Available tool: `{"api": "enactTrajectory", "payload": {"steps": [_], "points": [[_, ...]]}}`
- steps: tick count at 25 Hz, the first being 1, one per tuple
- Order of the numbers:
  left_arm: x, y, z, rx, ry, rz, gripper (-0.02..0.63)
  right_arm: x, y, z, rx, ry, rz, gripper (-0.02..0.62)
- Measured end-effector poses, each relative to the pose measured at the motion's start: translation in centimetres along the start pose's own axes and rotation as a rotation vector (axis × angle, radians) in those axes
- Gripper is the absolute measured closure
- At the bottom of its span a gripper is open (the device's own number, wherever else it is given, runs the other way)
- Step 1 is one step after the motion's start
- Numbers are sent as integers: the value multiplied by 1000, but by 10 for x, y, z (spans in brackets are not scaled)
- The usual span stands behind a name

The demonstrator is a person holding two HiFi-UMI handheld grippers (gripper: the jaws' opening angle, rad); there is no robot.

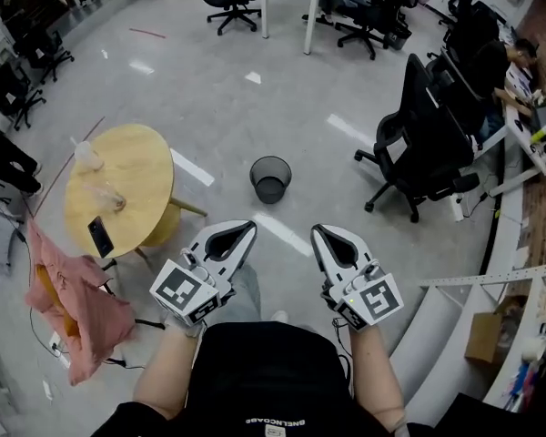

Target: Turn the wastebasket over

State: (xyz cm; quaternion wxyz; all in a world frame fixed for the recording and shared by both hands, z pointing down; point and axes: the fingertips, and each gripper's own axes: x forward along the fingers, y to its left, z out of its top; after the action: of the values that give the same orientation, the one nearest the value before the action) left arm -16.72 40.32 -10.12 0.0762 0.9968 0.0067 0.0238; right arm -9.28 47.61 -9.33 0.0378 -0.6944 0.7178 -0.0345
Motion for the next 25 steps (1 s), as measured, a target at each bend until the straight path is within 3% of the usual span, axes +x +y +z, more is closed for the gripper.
{"api": "enactTrajectory", "payload": {"steps": [11,15,20,25], "points": [[80,181,0,-45,39,-34,592,180,-83,-16,-5,142,-13,584],[101,241,-1,-63,70,-37,591,242,-106,-28,-51,200,-13,584],[116,282,-13,-98,114,-9,591,286,-127,-40,-26,242,17,583],[133,308,-37,-152,149,76,591,310,-154,-77,21,347,123,580]]}}
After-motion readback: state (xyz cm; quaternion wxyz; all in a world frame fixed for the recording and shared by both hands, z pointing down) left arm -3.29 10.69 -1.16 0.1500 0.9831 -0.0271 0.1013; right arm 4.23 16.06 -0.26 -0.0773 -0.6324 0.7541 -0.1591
